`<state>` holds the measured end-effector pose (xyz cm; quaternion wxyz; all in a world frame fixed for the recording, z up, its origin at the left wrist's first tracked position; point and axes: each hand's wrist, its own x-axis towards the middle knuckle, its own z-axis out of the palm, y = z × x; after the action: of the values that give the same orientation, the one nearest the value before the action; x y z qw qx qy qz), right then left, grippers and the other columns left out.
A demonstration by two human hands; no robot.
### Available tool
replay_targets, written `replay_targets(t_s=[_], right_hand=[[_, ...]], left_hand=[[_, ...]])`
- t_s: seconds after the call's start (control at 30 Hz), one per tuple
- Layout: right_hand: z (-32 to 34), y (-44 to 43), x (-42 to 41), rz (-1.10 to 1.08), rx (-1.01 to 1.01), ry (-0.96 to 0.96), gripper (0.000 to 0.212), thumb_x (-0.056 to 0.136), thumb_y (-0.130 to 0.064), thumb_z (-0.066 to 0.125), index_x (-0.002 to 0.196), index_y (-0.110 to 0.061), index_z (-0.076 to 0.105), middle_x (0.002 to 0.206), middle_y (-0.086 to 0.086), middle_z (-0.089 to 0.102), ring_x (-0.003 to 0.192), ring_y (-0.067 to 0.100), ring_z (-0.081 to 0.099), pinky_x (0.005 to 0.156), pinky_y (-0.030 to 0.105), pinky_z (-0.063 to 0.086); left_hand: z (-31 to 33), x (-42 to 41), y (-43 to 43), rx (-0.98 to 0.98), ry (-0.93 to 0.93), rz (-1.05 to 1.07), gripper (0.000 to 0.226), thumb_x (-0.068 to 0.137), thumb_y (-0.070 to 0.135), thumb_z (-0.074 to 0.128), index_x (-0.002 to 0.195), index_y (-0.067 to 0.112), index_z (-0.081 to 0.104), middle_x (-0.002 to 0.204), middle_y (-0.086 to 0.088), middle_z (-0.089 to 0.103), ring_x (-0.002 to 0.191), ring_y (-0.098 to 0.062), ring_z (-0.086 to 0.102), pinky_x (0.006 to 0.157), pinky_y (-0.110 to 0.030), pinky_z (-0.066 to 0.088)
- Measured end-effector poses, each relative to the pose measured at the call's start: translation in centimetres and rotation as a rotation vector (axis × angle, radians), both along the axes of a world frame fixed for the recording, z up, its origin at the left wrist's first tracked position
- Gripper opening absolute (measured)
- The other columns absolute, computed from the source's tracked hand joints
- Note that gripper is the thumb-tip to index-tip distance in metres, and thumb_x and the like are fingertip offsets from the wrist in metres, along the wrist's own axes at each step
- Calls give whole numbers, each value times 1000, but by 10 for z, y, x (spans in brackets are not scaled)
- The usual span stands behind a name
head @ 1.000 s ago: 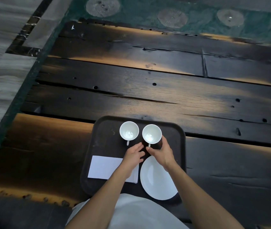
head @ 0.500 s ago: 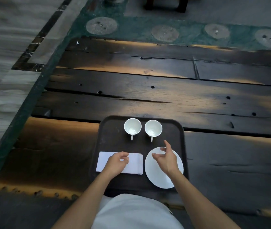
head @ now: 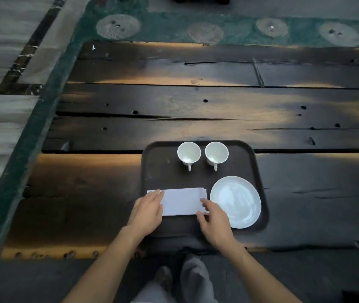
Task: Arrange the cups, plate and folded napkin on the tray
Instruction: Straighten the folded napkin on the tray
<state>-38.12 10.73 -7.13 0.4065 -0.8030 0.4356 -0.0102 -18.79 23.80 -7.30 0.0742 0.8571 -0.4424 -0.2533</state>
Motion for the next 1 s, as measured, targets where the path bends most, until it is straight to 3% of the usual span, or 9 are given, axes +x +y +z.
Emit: replay_targets(t_s=[0.17,0.27,0.37,0.5,0.63,0.8,1.0], right_hand=[[-24,26,52,187,-183,-57,42,103,-27,49,143,-12,50,146,4,53,138,20,45,116,27,29],[-46,35,87,337,-271,-77,47,105,-22,43,149,-6,44,157,13,40,148,28,32,123,34,21],[-66,40,107,448,-322,-32,54,107,-28,32,156,-8,31,164,13,25,154,28,18,126,40,12],[-89,37,106,519,-409,79,63,105,-46,13,161,-17,14,169,6,8,156,18,2,126,44,3],[-100,25,83,501,-488,180,68,103,-58,8,162,-24,8,169,6,1,156,20,-7,125,47,-1],[-103,1,60,488,-498,249,69,102,-60,11,161,-26,-1,169,10,-8,155,24,-13,124,40,-10],[-103,-3,51,479,-502,223,71,101,-65,12,161,-29,2,169,10,-6,156,24,-10,126,41,-1]], left_hand=[[-30,5,-8,117,-113,-158,60,108,32,22,163,15,2,172,0,0,157,-17,0,127,-47,0],[-51,5,-3,201,-164,-267,63,107,32,22,162,15,-3,171,-2,-10,156,-17,-14,124,-52,-10],[-64,8,4,215,-240,-352,68,104,37,23,162,17,-7,170,-4,-16,154,-18,-23,121,-56,-17],[-73,10,12,154,-285,-344,66,104,37,19,161,19,-8,169,-2,-17,153,-16,-24,117,-60,-22],[-80,12,17,113,-258,-221,63,104,47,6,159,23,-14,168,5,-21,154,-11,-19,120,-55,-19],[-84,11,19,75,-273,-196,70,101,55,2,162,21,-3,169,4,-13,156,-12,-7,122,-57,-10],[-86,9,18,95,-309,-182,69,101,57,1,161,24,-7,169,1,-14,156,-15,-10,122,-59,-11]])
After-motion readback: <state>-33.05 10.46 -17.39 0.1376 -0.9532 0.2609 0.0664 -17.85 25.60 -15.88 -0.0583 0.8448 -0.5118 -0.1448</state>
